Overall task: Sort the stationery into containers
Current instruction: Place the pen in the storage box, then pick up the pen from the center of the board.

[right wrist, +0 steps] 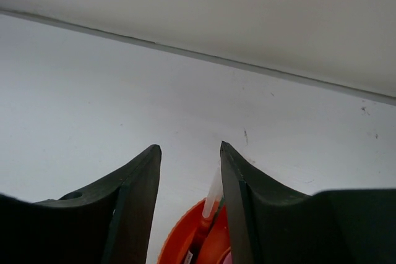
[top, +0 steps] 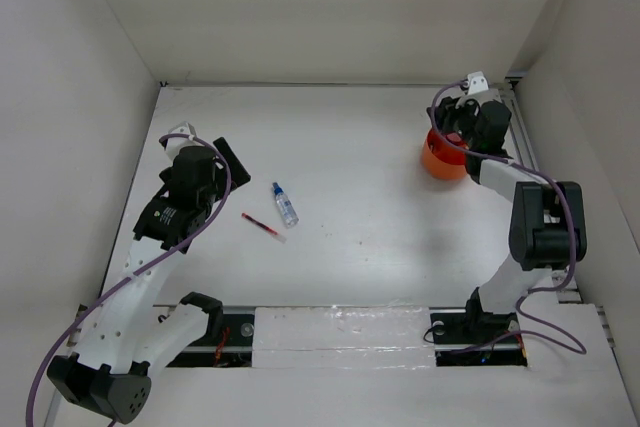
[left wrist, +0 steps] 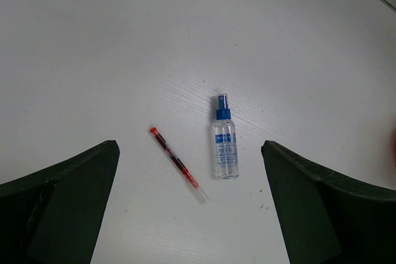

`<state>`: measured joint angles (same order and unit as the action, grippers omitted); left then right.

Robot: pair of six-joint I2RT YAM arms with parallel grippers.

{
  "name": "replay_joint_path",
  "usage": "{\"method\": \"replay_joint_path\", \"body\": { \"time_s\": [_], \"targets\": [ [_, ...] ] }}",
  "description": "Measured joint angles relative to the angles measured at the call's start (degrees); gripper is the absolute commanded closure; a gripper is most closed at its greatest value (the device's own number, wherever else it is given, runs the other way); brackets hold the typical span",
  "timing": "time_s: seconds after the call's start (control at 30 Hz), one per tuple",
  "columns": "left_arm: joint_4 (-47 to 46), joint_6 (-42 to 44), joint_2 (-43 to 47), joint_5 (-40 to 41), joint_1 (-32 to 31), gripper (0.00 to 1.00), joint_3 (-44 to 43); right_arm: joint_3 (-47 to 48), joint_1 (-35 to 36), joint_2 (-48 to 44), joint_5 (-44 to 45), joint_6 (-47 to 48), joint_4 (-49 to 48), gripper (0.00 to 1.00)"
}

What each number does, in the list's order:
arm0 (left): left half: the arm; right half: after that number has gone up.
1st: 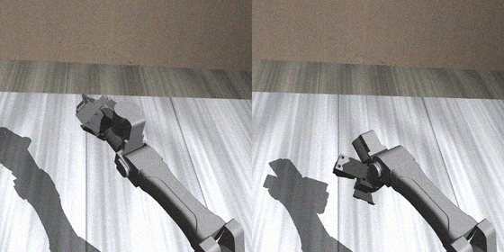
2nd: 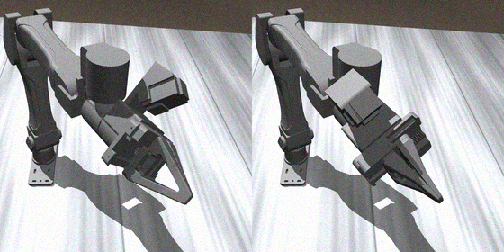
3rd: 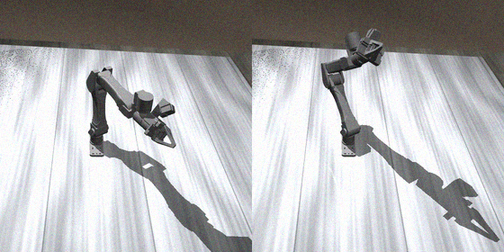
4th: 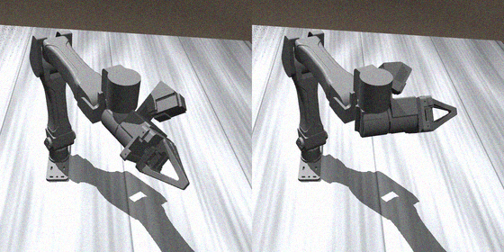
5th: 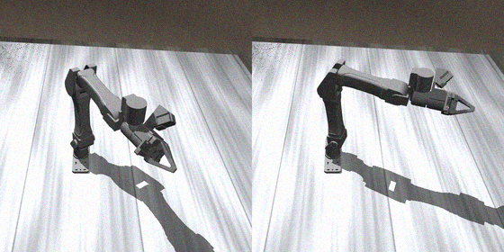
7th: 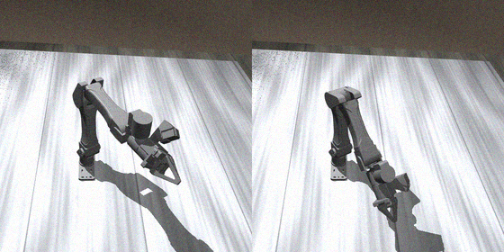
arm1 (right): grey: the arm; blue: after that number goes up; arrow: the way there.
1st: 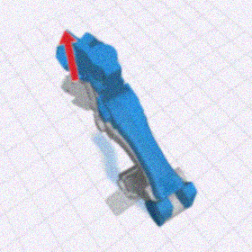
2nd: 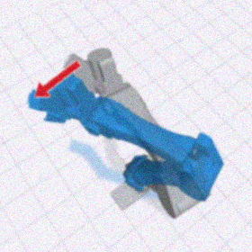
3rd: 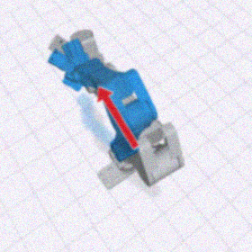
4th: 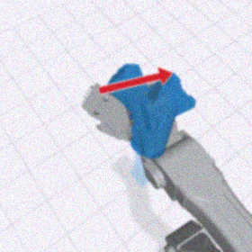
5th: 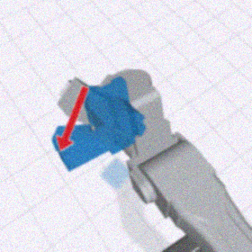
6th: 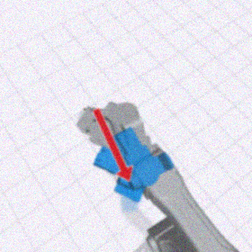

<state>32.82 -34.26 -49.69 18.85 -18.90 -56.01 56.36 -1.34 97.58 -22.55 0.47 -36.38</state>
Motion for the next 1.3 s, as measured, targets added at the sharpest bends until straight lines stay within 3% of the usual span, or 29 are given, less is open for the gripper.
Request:
{"method": "replay_joint_path", "body": {
  "time_s": [0.17, 0.37, 0.57, 0.67, 0.83, 1.1, 1.3],
  "targets": [
    [0.0, 0.0, 0.0, 0.0, 0.0, 0.0, 0.0, 0.0, 3.6, -3.7, 0.8, 0.0, 0.5, 0.4],
    [0.1, -0.6, 0.0, 1.8, 0.0, 0.0, 0.0, 3.4, 13.8, -5.3, 3.4, 0.5, 7.2, 0.35],
    [4.2, -5.9, -1.1, 9.5, 0.0, 0.0, -0.5, 11.8, 33.4, -1.9, 9.5, 1.7, 17.9, 0.32],
    [8.2, -10.5, -2.0, 14.5, 0.0, 0.0, -1.6, 18.4, 46.1, 3.8, 13.0, 1.9, 23.0, 0.31],
    [14.2, -18.2, 0.4, 21.2, 0.0, 0.0, -3.6, 27.7, 59.2, 13.3, 15.5, 1.7, 30.7, 0.32],
    [15.2, -19.8, 12.9, 24.7, 0.0, 0.0, -3.7, 30.8, 61.0, 17.2, 18.6, 1.0, 38.4, 0.37],
    [11.1, -16.0, 11.7, 22.2, 0.0, 0.0, -3.0, 27.4, 63.0, 16.3, 20.2, 1.0, 39.4, 0.4]
  ]
}}
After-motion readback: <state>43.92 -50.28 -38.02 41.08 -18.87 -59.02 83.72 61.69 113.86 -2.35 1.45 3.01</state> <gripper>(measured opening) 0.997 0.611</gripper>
